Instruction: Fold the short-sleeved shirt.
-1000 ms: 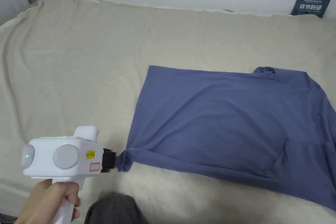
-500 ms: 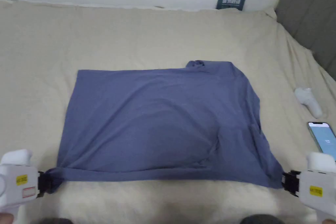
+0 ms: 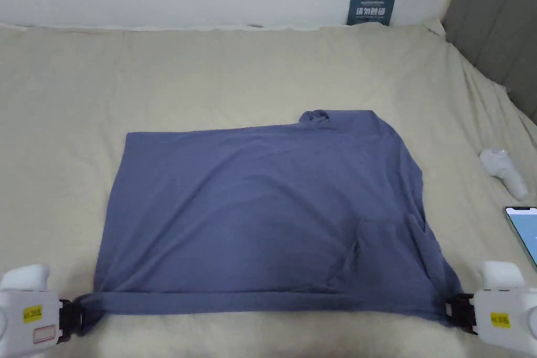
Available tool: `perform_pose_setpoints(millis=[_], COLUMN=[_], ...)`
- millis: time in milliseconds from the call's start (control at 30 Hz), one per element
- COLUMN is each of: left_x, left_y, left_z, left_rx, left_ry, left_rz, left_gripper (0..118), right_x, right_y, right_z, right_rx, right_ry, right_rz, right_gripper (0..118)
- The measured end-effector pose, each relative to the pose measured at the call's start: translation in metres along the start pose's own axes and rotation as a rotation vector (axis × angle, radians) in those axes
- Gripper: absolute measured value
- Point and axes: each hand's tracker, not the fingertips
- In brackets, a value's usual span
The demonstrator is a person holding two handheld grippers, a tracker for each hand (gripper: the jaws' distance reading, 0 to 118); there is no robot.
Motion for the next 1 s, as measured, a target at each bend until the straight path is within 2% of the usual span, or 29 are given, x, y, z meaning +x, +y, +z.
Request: perform_pose_setpoints(millis=[167,367,500,600,767,933,1000], left_x=[-0.005,-0.006,0.003,0.018,0.030,0.044,0.047], left_y=[0.000,0.007,0.019,0.036,0.078,0.128,0.147], left_z=[0.008,0.022,0.035,0.045,0.049,0.028,0.013], left_rx=[0.016,0.035,0.069,0.093,0.136,0.151,0.140], left_ry=[0.007,-0.001,0.007,0.017,0.024,0.048,0.049], left_rz=[-0.004,-0.025,-0.071,-0.110,-0.143,-0.188,-0.188], left_gripper=[0,0,0,0,0,0,0], right_x=[0.000,0.007,0.001,-0.012,-0.022,-0.034,-0.040], right_y=[-0.010,-0.006,0.009,0.030,0.080,0.142,0.164], right_z=[0.017,0.026,0.031,0.038,0.041,0.025,0.011], right_rx=[0.024,0.028,0.030,0.047,0.095,0.118,0.115], right_ry=[0.011,0.030,0.019,0.003,-0.008,-0.025,-0.046], right_rz=[0.041,0.015,0.043,0.081,0.091,0.081,0.105], right_gripper=[5,5,5,5,5,5,5])
